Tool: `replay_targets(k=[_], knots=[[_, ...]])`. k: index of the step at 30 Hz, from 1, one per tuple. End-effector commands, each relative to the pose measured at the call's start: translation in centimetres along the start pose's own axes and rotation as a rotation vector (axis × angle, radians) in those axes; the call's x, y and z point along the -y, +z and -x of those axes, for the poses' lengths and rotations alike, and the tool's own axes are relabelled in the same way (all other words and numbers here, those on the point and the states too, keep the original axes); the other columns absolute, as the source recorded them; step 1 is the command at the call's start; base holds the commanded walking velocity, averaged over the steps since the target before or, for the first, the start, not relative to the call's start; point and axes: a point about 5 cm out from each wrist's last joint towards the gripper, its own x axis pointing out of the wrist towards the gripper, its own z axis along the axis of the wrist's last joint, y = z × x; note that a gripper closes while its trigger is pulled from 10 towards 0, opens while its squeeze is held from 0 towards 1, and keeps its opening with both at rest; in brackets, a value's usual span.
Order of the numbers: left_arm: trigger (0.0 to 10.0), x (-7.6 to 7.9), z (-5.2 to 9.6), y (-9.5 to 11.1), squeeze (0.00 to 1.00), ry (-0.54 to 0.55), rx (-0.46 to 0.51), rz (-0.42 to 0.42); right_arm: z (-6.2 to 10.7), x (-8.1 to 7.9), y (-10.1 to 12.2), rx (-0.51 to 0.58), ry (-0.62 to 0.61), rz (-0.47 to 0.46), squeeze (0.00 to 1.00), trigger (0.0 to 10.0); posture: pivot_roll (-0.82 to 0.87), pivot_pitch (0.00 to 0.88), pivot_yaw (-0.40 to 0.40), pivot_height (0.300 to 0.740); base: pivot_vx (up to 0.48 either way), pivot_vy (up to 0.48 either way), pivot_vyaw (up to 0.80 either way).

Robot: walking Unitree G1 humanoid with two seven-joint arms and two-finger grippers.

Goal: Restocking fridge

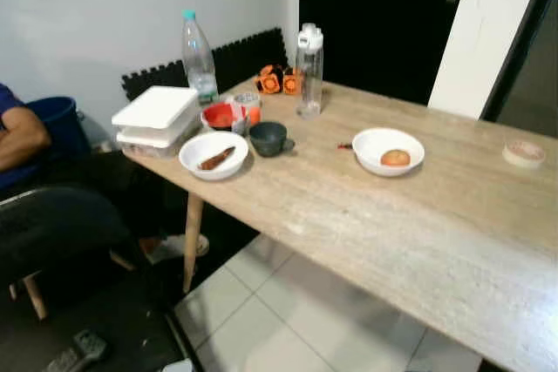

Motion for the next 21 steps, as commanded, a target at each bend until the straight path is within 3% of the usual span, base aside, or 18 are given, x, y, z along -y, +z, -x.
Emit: replay_targets(k=[1,12,18,19,21], knots=[[10.0,-0.4,0.1,-0.3,0.00,0.014,-0.009,0.011,0.0,-0.1,-0.1,0.001,0.002,-0.017,0.00,10.0,-0.09,0.000,0.002,0.740,0.000,0.000,0.00],[10.0,-0.9,0.2,-0.1,0.00,0.052,-0.003,0.005,0.0,-0.2,-0.1,0.000,0.010,-0.010,0.00,10.0,-0.09,0.000,0.005,0.740,0.000,0.000,0.00],[10.0,-1.1,0.0,1.6,0.00,0.068,0.057,0.047,0.0,-0.4,0.0,0.024,0.032,-0.040,0.00,10.0,-0.09,0.000,0.011,0.740,0.000,0.000,0.00],[10.0,-1.2,-0.1,2.9,0.00,0.078,0.103,0.081,0.0,-0.5,0.0,0.017,0.032,-0.037,0.00,10.0,-0.08,0.000,0.013,0.740,0.000,0.000,0.00],[10.0,-1.2,-0.1,2.9,0.00,0.078,0.103,0.081,0.0,-0.5,0.0,0.017,0.032,-0.037,0.00,10.0,-0.08,0.000,0.013,0.740,0.000,0.000,0.00]])
